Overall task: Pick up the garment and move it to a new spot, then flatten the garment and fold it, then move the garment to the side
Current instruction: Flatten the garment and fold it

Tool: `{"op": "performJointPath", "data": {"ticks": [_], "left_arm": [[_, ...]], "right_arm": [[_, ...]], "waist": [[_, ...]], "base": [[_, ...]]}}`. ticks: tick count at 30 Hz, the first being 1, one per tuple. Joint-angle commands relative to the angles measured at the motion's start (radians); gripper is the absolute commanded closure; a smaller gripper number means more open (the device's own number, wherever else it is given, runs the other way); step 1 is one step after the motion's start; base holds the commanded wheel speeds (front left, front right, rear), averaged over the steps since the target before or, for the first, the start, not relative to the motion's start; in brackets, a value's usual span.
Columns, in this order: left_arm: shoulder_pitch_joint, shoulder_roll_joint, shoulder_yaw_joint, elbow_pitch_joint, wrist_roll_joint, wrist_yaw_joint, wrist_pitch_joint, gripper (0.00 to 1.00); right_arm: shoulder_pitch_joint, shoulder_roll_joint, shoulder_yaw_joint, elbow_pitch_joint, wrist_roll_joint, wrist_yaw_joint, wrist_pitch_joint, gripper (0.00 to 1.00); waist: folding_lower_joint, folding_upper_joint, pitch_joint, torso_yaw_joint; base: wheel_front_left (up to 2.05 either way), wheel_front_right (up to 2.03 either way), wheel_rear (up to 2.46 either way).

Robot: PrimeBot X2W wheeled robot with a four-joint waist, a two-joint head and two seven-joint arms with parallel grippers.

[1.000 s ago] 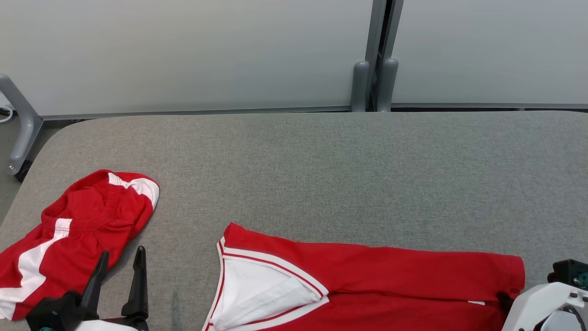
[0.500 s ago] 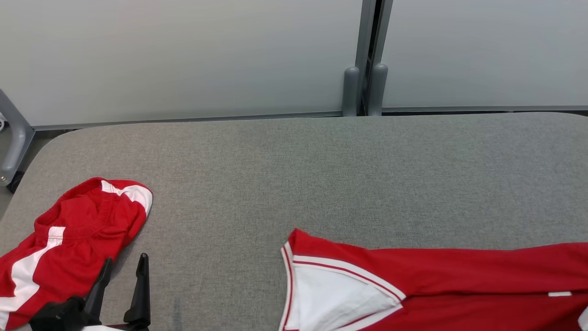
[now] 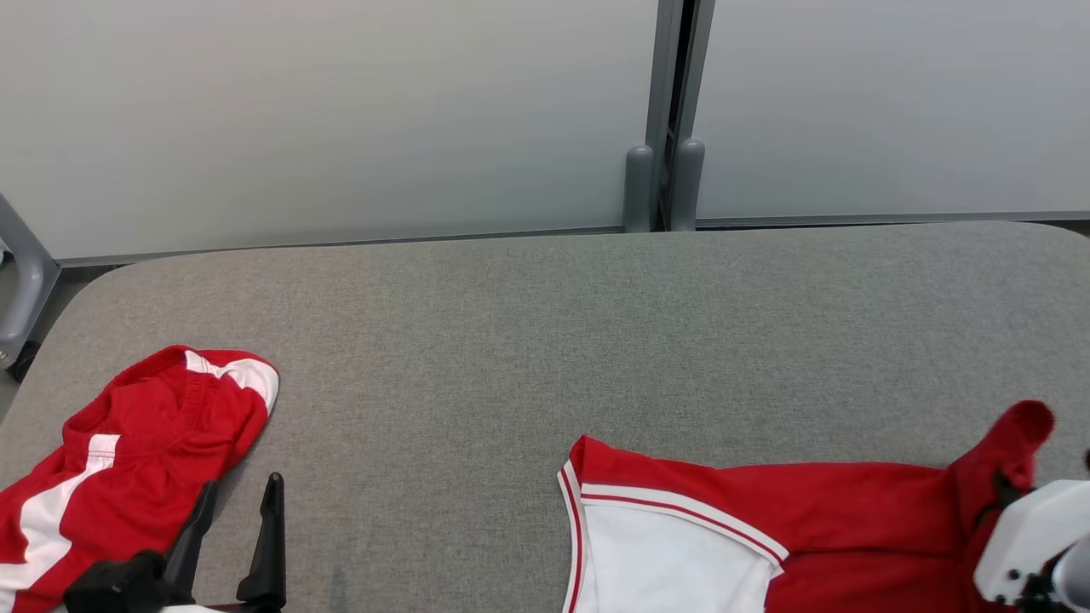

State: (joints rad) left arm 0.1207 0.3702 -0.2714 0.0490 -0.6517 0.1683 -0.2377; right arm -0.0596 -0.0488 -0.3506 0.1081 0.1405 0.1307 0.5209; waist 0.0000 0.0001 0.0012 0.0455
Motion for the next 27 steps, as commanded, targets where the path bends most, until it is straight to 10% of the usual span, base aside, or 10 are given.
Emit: {"op": "performJointPath", "data": {"ticks": [1, 10, 27], "left_arm": [[0.01, 0.004, -0.001, -0.001, -0.002, 0.001, 0.003, 0.0], [0.002, -0.002, -0.007, 0.0, 0.004, -0.004, -0.005, 0.0], [-0.032, -0.016, -0.018, 0.02, -0.006, -0.017, -0.008, 0.0]], "right_arm": [[0.025, -0.004, 0.069, -0.021, 0.024, 0.0, 0.018, 1.0], [0.05, -0.005, 0.447, -0.055, 0.174, 0.0, 0.026, 1.0], [-0.129, -0.005, 0.761, 0.155, 0.295, 0.0, -0.044, 1.0]], "waist": [[0.0, -0.0001, 0.0, 0.003], [0.0, -0.0001, 0.011, 0.027], [0.0, -0.0001, 0.036, 0.084]], "base": [[0.0, 0.0, 0.0], [0.0, 0.0, 0.0], [0.0, 0.0, 0.0]]}}
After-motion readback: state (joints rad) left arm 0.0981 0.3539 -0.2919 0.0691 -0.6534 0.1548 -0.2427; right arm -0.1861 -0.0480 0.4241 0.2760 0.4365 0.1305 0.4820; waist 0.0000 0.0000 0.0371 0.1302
